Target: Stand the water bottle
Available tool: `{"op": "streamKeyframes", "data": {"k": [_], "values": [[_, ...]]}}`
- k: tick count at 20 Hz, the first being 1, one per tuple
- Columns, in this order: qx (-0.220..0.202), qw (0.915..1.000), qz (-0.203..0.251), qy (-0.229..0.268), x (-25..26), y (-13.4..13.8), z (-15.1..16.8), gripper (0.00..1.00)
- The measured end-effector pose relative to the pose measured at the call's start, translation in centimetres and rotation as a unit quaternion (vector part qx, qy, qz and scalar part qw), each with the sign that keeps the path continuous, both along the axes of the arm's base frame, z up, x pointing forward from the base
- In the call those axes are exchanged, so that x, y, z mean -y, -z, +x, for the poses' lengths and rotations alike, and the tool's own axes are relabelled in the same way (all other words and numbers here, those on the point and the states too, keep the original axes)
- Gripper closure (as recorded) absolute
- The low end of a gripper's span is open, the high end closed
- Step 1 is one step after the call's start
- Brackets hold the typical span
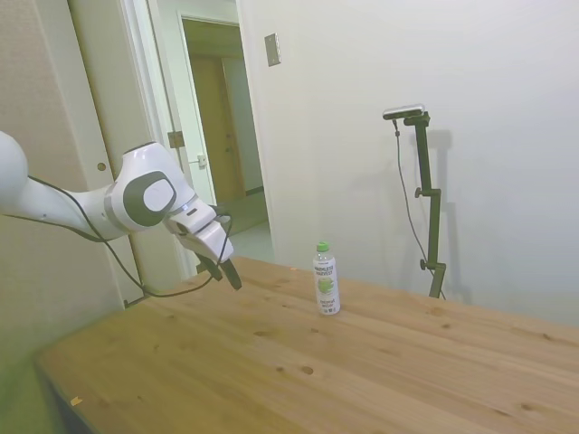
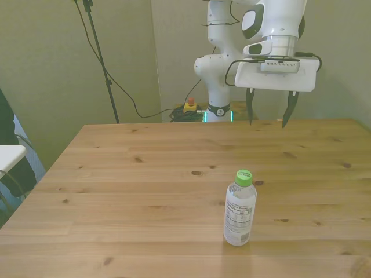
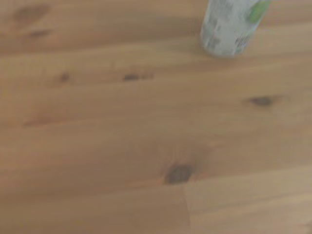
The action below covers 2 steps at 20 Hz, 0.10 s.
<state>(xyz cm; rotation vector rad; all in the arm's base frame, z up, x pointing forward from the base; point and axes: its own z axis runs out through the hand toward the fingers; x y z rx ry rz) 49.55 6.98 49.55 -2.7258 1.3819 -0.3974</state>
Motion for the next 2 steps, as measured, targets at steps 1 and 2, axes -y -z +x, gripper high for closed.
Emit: {"op": "streamKeyframes", "data": {"k": [1, 2], "values": [[-0.020, 0.9997, 0.005, -0.015, -0.31, 0.18, -0.47, 0.00], [-0.036, 0.9990, 0.007, -0.026, -0.61, 0.36, -0.86, 0.00]]}}
